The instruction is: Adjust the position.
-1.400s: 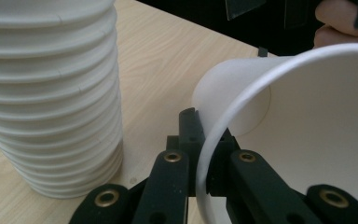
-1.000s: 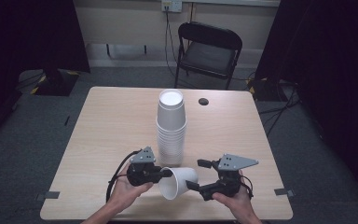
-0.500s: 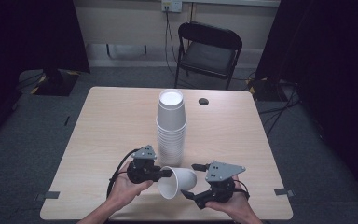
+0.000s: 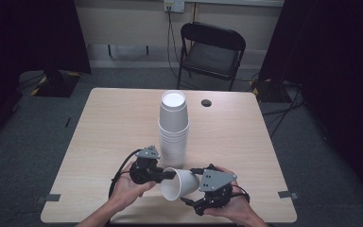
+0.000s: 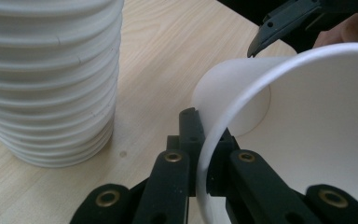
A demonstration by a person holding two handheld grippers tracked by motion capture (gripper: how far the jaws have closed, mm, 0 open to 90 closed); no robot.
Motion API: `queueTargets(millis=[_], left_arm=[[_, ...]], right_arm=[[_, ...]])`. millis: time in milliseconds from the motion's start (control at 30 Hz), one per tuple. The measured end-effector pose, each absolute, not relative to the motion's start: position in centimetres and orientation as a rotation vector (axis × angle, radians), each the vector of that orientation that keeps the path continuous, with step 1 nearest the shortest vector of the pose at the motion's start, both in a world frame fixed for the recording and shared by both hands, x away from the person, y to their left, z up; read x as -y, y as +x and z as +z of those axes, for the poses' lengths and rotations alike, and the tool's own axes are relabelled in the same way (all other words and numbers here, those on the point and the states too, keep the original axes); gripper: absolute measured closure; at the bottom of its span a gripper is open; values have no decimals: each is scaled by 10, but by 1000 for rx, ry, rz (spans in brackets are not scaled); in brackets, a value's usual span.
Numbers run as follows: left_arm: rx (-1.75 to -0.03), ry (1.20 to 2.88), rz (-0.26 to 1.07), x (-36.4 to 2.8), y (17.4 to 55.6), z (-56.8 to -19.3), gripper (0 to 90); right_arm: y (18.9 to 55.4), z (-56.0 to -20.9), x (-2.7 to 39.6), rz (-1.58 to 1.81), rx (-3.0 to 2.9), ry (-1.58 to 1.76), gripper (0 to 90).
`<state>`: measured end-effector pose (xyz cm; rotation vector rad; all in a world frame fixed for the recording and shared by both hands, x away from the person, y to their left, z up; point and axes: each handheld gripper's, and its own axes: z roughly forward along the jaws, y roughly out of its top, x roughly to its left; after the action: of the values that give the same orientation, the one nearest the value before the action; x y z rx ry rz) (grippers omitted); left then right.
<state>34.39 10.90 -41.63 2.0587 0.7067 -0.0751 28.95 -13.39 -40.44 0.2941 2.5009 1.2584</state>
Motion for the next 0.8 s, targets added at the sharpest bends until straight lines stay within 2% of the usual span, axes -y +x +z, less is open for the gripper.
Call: queueTargets(millis=[433, 800], left_arm=[[-728, 2090, -133, -100, 347, -416, 885], [-757, 2100, -169, -97, 350, -418, 885]], right_arm=[[288, -412, 115, 1099, -2480, 131, 94], [291, -416, 104, 1044, -2482, 108, 98]])
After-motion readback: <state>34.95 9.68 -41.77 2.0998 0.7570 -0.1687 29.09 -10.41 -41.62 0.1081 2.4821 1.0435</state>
